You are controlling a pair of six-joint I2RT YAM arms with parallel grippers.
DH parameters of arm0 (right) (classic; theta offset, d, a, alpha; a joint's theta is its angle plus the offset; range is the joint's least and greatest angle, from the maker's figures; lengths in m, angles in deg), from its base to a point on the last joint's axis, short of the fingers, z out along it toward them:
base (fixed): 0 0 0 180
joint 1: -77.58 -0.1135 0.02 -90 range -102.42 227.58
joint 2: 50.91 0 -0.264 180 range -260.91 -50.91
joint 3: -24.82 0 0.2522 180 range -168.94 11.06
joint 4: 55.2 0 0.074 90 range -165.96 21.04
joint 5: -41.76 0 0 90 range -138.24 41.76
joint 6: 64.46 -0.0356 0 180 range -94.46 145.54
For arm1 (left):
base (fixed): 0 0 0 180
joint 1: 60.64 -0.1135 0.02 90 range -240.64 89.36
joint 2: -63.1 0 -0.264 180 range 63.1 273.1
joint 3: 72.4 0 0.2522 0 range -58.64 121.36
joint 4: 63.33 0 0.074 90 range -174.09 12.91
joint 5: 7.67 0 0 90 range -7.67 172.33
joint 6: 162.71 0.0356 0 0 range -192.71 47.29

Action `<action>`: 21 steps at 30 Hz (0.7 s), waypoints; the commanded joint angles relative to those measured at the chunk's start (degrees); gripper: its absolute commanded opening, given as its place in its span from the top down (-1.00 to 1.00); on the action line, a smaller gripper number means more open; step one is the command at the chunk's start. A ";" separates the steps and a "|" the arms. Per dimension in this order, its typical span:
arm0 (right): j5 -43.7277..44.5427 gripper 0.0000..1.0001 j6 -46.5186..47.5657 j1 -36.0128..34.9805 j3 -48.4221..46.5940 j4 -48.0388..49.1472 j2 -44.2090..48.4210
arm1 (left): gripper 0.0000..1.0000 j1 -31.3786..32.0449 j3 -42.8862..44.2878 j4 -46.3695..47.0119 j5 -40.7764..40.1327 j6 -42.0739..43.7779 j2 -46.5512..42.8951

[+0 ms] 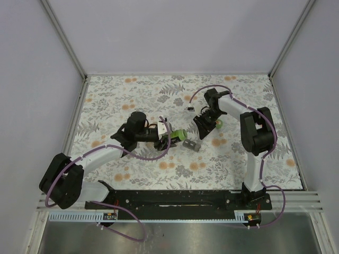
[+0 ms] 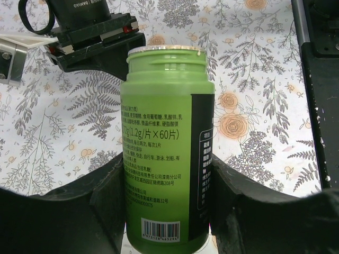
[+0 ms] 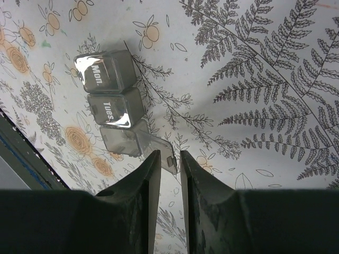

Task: Sort the pills into containers
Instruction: Pick up the pill container at the center of the board.

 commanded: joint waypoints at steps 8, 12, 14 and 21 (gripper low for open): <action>-1.84 0.53 1.64 0.44 -1.03 -1.03 1.24 | 1.00 2.61 3.75 -1.75 -4.99 6.20 3.83; -1.93 0.56 1.72 0.44 -0.94 -1.12 1.42 | 1.00 4.45 4.55 -2.89 -6.67 7.25 5.50; -1.93 0.56 1.72 0.44 -0.86 -1.12 1.50 | 1.00 5.07 4.81 -2.90 -7.46 7.52 6.29; -1.40 0.60 1.73 0.44 -0.68 -1.03 2.73 | 1.00 7.27 6.48 -6.85 -11.76 10.68 8.23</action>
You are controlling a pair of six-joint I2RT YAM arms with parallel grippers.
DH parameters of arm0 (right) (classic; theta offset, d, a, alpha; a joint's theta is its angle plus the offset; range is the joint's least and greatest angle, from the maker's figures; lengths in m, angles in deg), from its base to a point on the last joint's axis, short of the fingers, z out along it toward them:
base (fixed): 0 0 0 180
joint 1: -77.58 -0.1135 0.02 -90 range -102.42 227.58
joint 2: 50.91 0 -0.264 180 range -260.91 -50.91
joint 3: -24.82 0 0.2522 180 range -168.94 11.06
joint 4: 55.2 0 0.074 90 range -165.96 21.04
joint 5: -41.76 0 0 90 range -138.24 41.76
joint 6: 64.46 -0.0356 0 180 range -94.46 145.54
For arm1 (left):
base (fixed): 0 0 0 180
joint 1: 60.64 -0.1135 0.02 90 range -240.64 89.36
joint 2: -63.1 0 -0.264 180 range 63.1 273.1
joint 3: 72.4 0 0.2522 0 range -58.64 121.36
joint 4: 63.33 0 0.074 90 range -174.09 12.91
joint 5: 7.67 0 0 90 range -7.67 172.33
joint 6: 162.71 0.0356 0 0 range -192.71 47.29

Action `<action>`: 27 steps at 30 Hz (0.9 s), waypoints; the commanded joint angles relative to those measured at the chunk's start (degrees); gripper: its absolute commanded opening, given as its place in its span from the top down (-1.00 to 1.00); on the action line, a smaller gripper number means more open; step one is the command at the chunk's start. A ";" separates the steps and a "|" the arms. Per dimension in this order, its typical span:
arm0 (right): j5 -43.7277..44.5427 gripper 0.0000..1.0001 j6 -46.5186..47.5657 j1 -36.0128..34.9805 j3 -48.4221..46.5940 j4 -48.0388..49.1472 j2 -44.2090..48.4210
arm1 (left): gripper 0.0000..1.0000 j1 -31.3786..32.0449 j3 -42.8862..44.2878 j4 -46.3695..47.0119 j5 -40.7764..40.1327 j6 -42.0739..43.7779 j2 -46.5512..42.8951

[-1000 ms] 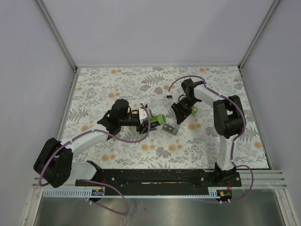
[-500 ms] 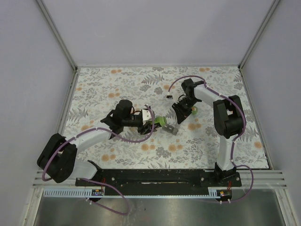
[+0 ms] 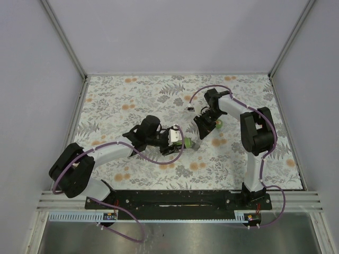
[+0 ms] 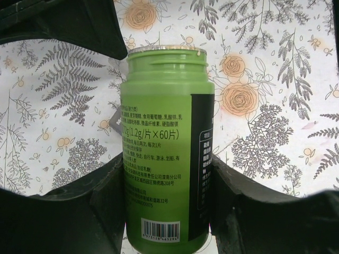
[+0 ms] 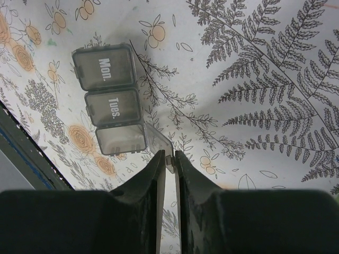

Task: Sort the pills into containers
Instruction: Pick up the pill container at the center of the board, then pour the pill into the pill container.

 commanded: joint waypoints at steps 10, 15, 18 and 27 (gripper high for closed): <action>-0.86 0.50 1.27 0.28 -0.07 -0.70 5.02 | 1.00 1.17 3.07 -0.38 -2.70 2.55 0.58; -1.38 0.53 1.18 0.37 0.20 -0.70 5.81 | 1.00 1.26 2.89 0.15 -2.34 2.29 0.75; -1.38 0.56 1.26 0.37 0.29 -0.70 5.81 | 1.00 1.26 3.16 0.32 -2.96 2.20 1.28; -1.38 0.65 1.35 0.37 0.90 -0.26 5.90 | 1.00 1.61 4.30 -0.64 -4.28 2.81 2.33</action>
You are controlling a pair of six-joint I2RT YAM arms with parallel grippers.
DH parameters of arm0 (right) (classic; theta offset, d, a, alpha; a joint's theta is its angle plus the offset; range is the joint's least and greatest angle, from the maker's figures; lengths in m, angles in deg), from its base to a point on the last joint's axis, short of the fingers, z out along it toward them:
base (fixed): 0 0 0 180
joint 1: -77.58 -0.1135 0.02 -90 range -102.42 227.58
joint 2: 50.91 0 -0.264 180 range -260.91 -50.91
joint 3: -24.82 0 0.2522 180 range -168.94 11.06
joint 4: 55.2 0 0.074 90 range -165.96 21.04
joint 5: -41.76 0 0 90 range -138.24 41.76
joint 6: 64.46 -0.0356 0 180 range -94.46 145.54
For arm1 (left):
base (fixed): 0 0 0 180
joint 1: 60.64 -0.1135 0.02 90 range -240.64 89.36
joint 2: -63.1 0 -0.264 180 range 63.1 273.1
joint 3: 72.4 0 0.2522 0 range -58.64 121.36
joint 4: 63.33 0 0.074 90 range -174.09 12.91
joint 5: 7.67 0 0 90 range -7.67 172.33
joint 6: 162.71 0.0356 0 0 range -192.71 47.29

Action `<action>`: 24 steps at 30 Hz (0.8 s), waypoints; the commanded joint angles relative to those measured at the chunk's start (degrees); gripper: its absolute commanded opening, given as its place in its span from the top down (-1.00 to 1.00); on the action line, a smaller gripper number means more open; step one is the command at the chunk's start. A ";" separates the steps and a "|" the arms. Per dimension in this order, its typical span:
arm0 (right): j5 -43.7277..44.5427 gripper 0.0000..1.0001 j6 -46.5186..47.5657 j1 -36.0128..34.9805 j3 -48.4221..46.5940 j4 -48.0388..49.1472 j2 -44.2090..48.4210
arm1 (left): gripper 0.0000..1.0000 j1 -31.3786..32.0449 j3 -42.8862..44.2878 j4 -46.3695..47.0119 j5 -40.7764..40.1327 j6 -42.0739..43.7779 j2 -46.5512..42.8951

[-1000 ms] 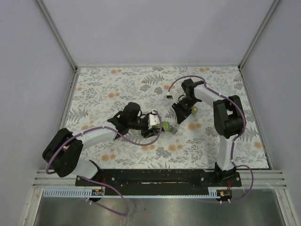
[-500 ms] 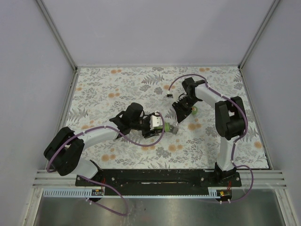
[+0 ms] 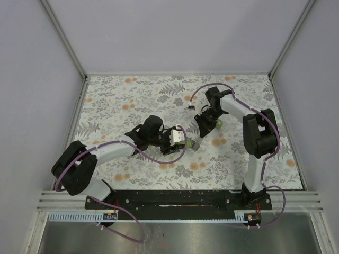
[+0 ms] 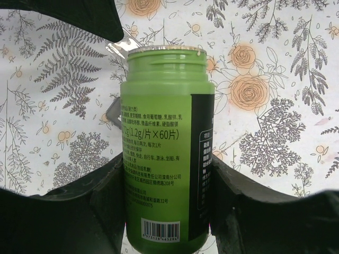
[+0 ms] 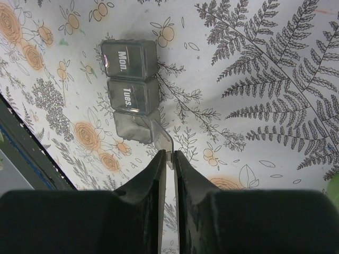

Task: Sort the pills into containers
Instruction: Pour the pill into the pill container.

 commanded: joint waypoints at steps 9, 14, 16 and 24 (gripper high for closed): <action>-1.14 0.76 1.13 0.35 0.40 0.02 4.18 | 1.00 0.50 3.78 0.82 -1.28 1.81 1.75; -0.70 0.84 1.05 0.44 0.66 0.37 4.88 | 1.00 0.59 5.18 -1.20 -3.04 3.13 2.63; -0.53 0.85 0.96 0.35 0.75 0.64 4.97 | 1.00 0.58 5.71 -2.26 -3.83 3.74 3.16; -0.44 0.88 1.05 0.35 0.75 0.64 4.44 | 1.00 1.20 9.40 -7.53 -4.98 5.50 5.88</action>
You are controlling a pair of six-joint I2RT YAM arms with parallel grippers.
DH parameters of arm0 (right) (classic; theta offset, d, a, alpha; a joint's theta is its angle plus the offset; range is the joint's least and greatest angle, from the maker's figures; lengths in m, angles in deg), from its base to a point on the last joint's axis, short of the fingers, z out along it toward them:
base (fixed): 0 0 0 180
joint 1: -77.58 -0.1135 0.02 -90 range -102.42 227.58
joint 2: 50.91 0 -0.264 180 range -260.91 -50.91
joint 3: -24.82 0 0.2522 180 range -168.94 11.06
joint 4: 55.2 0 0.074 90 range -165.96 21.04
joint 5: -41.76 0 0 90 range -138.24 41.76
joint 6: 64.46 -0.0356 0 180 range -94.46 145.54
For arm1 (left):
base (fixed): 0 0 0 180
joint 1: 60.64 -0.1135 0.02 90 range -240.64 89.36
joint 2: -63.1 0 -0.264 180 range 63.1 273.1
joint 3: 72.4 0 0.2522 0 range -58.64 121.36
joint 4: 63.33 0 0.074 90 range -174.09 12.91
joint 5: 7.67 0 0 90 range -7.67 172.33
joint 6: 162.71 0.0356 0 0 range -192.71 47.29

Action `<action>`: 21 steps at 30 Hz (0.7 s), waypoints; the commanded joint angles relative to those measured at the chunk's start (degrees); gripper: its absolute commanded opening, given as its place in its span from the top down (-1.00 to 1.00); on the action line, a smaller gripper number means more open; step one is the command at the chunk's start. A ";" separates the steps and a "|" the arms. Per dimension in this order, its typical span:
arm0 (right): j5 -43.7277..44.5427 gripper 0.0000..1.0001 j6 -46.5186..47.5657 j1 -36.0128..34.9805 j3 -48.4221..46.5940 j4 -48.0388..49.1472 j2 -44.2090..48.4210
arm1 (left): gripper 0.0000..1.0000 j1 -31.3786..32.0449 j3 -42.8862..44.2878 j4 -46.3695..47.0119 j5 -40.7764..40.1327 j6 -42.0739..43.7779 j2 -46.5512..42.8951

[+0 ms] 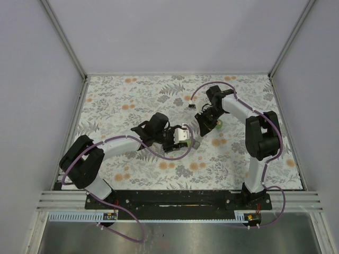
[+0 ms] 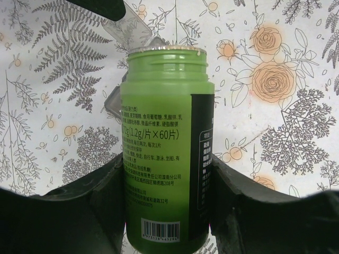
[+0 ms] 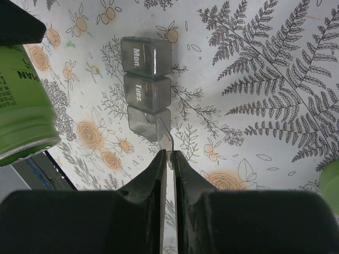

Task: Sort the pills into containers
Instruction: Pour the pill into the pill container.

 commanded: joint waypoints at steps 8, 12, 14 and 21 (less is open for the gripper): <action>-0.59 0.90 1.38 0.35 0.36 0.57 1.56 | 1.00 1.16 6.23 -5.85 -1.42 3.83 3.03; -0.59 0.91 1.29 0.35 0.36 0.57 1.56 | 1.00 1.42 7.28 -6.82 -2.03 4.44 3.91; -0.50 0.91 1.29 0.35 0.36 0.49 1.47 | 1.00 1.51 7.90 -7.34 -2.38 4.44 4.70; -0.59 0.91 1.11 0.35 0.27 0.49 1.47 | 1.00 2.21 9.13 -7.52 -2.82 4.97 6.98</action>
